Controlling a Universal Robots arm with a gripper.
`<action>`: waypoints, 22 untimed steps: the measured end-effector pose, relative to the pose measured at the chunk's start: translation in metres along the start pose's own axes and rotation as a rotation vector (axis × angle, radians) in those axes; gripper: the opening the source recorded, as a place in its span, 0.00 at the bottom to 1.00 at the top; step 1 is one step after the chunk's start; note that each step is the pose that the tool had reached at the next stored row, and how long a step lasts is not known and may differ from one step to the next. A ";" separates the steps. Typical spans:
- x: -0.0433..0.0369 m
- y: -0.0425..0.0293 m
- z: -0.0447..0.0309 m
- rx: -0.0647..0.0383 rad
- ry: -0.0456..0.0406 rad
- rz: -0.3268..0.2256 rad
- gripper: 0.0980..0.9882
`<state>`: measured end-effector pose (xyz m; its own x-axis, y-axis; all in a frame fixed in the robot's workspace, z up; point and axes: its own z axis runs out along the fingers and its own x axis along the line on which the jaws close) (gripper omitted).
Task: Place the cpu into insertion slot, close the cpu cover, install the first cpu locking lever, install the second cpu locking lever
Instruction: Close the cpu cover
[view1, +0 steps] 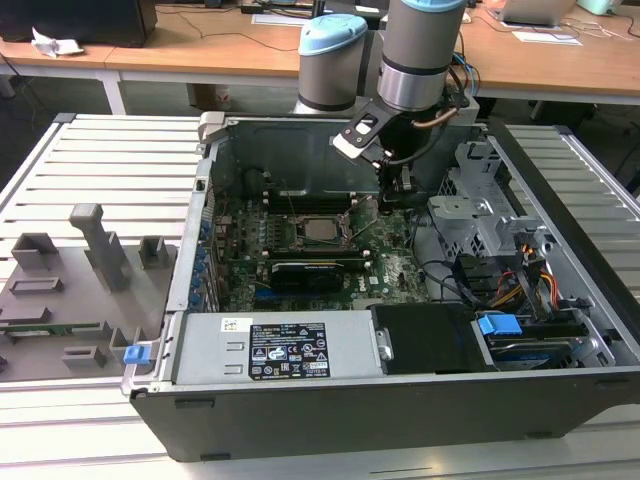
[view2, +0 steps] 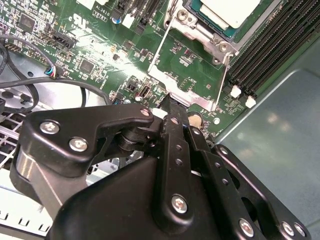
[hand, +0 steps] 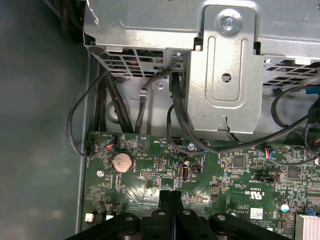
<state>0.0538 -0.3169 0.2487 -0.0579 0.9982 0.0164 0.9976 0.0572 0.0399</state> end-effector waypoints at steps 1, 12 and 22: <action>0.0000 0.0000 0.0000 0.000 0.0001 0.000 0.01; 0.0000 -0.0002 0.0000 0.000 0.0000 0.000 0.01; 0.0001 -0.0015 -0.0001 0.000 0.0002 0.000 0.01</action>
<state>0.0523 -0.3169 0.2487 -0.0580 0.9982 0.0166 0.9976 0.0573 0.0399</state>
